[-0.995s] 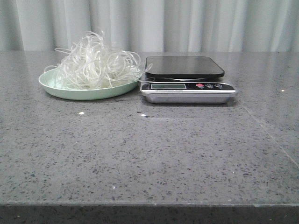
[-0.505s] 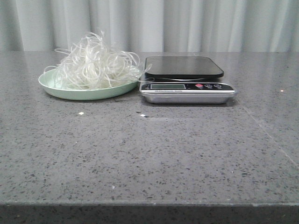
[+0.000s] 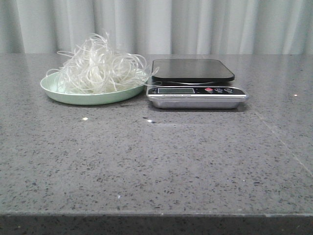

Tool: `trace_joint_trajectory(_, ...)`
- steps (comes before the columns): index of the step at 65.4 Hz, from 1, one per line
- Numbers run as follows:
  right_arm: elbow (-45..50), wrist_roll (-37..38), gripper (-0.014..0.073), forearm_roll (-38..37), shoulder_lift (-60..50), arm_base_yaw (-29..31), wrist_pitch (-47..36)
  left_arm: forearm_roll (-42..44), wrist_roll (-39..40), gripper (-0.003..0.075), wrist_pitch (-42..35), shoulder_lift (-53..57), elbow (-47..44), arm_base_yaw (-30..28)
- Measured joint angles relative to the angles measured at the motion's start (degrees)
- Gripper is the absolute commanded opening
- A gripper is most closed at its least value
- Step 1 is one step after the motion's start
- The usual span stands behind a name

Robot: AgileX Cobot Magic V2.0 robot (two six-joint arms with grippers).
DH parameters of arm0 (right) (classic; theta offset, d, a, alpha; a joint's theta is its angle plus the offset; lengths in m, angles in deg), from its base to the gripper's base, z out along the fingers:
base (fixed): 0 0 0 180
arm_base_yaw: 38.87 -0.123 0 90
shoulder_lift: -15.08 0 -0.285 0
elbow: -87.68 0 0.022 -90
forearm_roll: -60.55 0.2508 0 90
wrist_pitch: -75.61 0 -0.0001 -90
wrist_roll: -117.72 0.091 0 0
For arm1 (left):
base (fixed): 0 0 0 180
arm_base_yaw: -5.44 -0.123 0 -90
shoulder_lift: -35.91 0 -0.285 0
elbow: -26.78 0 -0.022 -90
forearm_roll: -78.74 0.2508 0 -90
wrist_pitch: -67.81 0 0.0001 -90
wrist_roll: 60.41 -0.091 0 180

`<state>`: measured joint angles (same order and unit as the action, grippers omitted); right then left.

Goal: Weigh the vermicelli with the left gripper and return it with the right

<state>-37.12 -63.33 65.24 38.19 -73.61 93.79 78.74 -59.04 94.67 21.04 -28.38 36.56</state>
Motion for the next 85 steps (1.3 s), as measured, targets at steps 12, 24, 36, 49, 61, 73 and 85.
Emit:
trace_joint_trajectory(12, 0.0, 0.0, 0.0183, 0.0, 0.0, 0.0, 0.0, 0.0, 0.0, 0.0132, 0.0, 0.0, 0.0, 0.0)
trace_joint_trajectory(24, 0.0, 0.0, 0.0183, 0.0, 0.0, 0.0, 0.0, 0.0, 0.0, 0.0132, -0.1, 0.0, -0.6, -0.3)
trace_joint_trajectory(36, 0.0, 0.0, 0.0183, 0.0, 0.0, 0.0, 0.0, 0.0, 0.0, 0.0132, -1.9, 0.0, -4.9, -8.7)
trace_joint_trajectory(49, 0.0, 0.0, 0.0183, 0.0, 0.0, 0.0, -0.1, 0.4, 0.0, 0.0132, -9.5, 2.1, -12.9, -22.5)
trace_joint_trajectory(61, 0.0, 0.0, 0.0183, 0.0, 0.0, 0.0, -0.1, 0.6, 0.0, 0.0132, -20.1, 7.2, -21.1, -31.9)
trace_joint_trajectory(73, 0.1, 0.0, 0.0183, 0.0, 0.0, 0.0, -0.3, 1.6, 0.0, 0.0132, -22.8, 7.3, -22.2, -35.9)
trace_joint_trajectory(85, 0.2, 0.0, 0.0183, 0.0, 0.0, 0.0, -0.3, 2.1, 0.0, 0.0132, -23.7, 7.3, -22.2, -36.2)
